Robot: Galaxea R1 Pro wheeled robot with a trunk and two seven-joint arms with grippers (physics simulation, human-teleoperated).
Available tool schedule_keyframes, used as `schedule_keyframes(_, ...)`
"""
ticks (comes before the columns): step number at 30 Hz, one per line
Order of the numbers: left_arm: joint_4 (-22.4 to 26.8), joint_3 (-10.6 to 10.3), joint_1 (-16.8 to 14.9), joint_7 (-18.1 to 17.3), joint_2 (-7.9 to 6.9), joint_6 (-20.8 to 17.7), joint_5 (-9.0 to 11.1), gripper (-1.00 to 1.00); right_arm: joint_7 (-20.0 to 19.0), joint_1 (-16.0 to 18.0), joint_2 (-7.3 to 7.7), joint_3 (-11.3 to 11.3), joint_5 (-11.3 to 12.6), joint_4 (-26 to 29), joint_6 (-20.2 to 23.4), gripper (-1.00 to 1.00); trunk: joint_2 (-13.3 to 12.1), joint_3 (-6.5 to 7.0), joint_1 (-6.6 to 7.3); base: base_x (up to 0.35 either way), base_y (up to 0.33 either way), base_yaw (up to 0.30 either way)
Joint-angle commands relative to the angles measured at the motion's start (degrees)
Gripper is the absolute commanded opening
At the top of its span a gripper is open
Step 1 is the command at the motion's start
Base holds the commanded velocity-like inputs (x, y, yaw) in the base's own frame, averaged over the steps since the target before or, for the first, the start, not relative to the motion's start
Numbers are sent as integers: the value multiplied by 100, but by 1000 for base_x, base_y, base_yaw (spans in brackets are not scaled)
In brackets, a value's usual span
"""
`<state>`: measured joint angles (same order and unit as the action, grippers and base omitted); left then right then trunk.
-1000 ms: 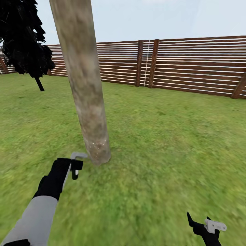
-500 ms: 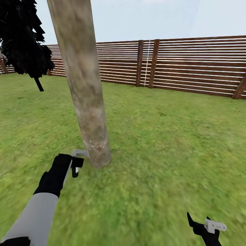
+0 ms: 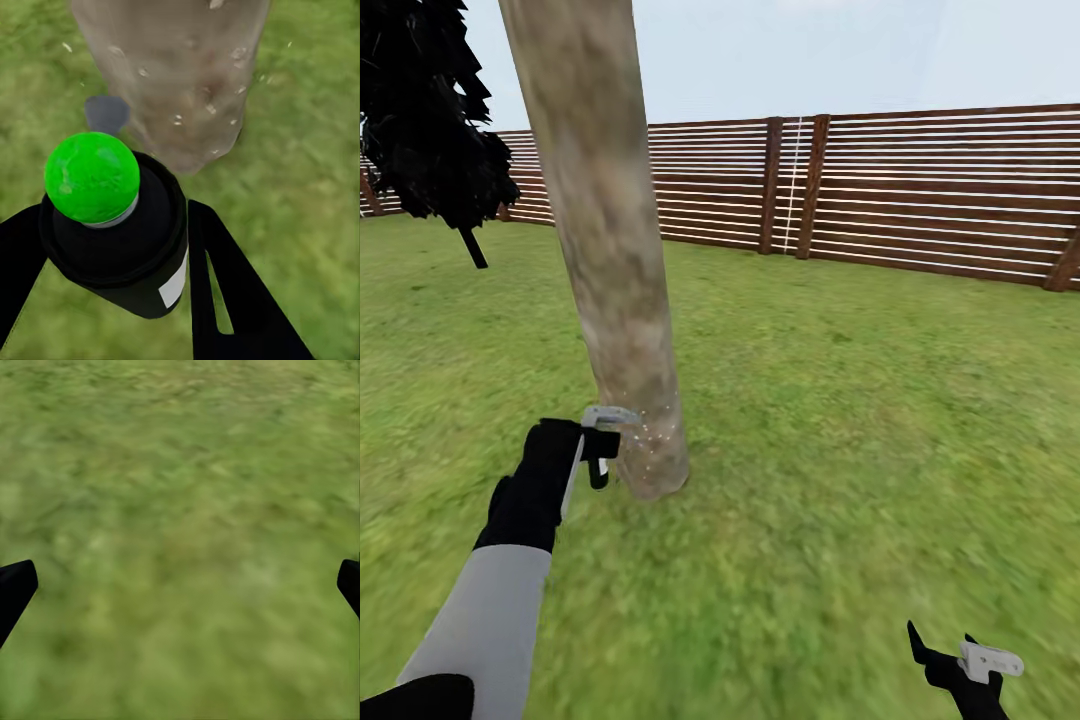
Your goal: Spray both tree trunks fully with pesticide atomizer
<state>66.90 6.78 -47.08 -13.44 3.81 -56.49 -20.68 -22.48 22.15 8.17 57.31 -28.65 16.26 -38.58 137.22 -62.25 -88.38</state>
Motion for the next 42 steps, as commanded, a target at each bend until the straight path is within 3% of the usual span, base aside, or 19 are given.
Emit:
schedule_keyframes(1, 5, -29, 19, -1, -15, -2, 28, -100, -1, 0, 0, 0, 0, 0, 0, 100, 0, 0, 0, 72, 45, 0)
schedule_keyframes(3, 6, -160, 17, -1, 112, -4, 41, -100, -2, 0, 0, 0, 1, 0, 0, 100, 0, 0, 0, 22, 14, 0)
schedule_keyframes(6, 12, -730, -15, 15, 290, -101, 59, -100, -2, 0, 0, 0, 0, 0, 0, 100, 0, 0, 0, 5, 3, 0)
schedule_keyframes(7, 16, -749, -24, 16, 277, -111, 49, -100, -2, 0, 0, 0, 0, 0, 0, 100, 0, 0, 0, 0, 0, 0)
schedule_keyframes(10, 124, -376, -31, 8, 189, -120, 34, -100, 0, 0, 0, 0, -1, 0, 0, 100, 0, 0, 0, 0, 0, 0)
schedule_keyframes(12, 171, 103, -30, -6, -112, -132, 56, -100, -1, 0, 0, 0, -1, 0, 0, 100, 0, 0, 0, 0, 0, 0)
schedule_keyframes(14, 180, 167, -28, -9, -200, -133, 62, -100, 0, 0, 0, 0, 1, 0, 0, 100, 0, 0, 0, 0, 0, 0)
schedule_keyframes(15, 187, 97, -23, -9, -150, -134, 63, -100, 0, 0, 0, 1, 3, 0, 0, 100, 0, 0, 0, 0, 0, 0)
schedule_keyframes(18, 203, -617, -12, -10, 167, -148, 68, -100, -2, 0, 0, 2, 5, 0, 0, 100, 0, 0, 0, 0, 0, 0)
schedule_keyframes(21, 286, -775, -34, -10, 365, -159, 61, -100, -1, 0, 0, 3, 2, 0, 0, 100, 0, 0, 0, 0, 0, 0)
schedule_keyframes(23, 294, -683, -39, -10, 293, -160, 45, -100, -1, 0, 3, 2, 0, 0, 0, 100, 0, 0, 0, 0, 0, 0)
schedule_keyframes(26, 297, -64, -208, -16, -168, -168, 67, -100, 2, 0, 6, 7, 0, 0, 0, 100, 0, 0, 0, 0, 0, 0)
schedule_keyframes(28, 297, 98, -261, -52, -314, -169, 77, -100, 4, 0, 8, 8, -1, 0, 0, 100, 0, 0, 0, 0, 0, 0)
schedule_keyframes(30, 301, 93, -272, -110, -229, -169, 74, -100, 2, 0, 9, 5, 1, 0, 0, 100, 0, 0, 0, 0, 0, 0)
schedule_keyframes(32, 305, -121, -278, -130, 207, -169, 54, -100, 3, 0, 9, 8, 5, 0, 0, 100, 0, 0, 0, 0, 0, 0)
schedule_keyframes(36, 468, -689, -323, -133, 397, -218, 57, -100, 0, 0, 9, 9, 4, 0, 0, 100, 0, 0, 0, 0, 0, 0)
schedule_keyframes(38, 867, -610, -329, -133, 335, -228, 48, -100, 0, 0, 9, 9, 3, 0, 0, 100, 0, 0, 0, 0, 0, 0)
schedule_keyframes(40, 972, -223, -373, -133, 221, -232, 41, -100, 0, 0, 9, 9, 2, 0, 0, 100, 0, 0, 0, 0, 0, 0)
schedule_keyframes(42, 959, 69, -403, -133, -184, -231, 55, -100, 0, 0, 9, 9, 4, 0, 0, 100, 0, 0, 0, 0, 0, 0)
